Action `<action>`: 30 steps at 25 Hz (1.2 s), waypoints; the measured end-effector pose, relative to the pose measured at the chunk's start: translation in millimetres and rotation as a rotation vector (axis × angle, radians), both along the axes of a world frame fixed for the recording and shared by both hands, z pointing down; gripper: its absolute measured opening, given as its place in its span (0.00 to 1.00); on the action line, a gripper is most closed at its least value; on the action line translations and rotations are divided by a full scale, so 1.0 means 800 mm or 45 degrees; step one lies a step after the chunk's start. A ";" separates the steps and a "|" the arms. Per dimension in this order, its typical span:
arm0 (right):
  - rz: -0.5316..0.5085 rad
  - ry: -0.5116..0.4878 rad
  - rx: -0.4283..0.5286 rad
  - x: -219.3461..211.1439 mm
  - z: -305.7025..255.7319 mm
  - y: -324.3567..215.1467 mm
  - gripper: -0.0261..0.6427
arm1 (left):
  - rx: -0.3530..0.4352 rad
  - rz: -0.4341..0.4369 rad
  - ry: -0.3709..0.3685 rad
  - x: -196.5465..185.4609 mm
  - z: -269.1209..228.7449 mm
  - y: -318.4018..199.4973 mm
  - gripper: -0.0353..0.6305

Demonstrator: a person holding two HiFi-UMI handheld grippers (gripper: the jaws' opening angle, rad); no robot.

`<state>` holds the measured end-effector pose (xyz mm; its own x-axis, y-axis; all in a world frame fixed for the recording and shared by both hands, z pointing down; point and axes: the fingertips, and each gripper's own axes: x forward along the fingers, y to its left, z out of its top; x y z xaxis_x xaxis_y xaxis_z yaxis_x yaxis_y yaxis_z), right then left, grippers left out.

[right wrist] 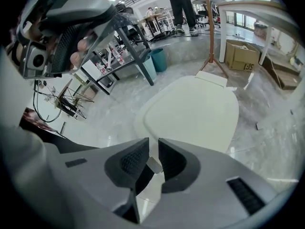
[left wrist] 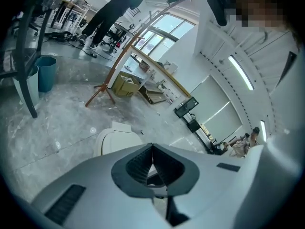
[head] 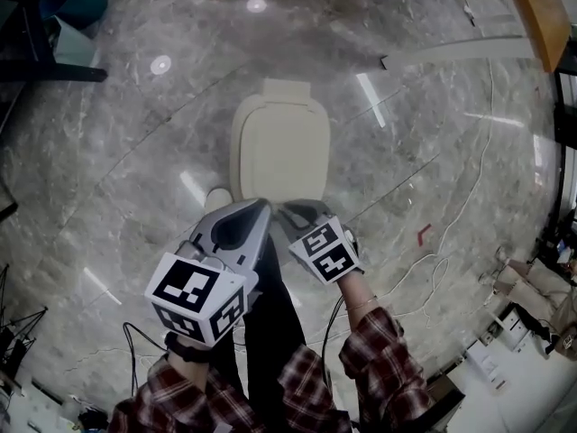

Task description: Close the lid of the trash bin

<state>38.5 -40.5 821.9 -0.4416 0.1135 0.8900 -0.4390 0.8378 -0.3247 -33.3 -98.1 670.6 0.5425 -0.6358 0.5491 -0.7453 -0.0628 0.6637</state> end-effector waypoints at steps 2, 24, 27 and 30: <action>-0.017 0.012 0.006 0.000 0.011 0.002 0.14 | -0.006 -0.002 -0.011 -0.005 0.010 -0.005 0.07; -0.147 0.122 0.068 0.002 0.052 0.012 0.14 | -0.048 -0.042 -0.017 -0.017 0.043 -0.013 0.07; -0.080 0.116 0.019 0.001 0.047 0.011 0.14 | -0.031 -0.034 -0.021 -0.016 0.036 -0.013 0.07; 0.030 0.065 0.007 -0.005 0.018 0.005 0.14 | 0.002 -0.024 -0.036 -0.019 0.019 -0.016 0.07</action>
<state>34.6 -36.3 836.0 -0.3983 0.0991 0.9119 -0.4742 0.8288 -0.2972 -48.2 -110.9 685.5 0.5150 -0.6465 0.5628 -0.7647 -0.0498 0.6425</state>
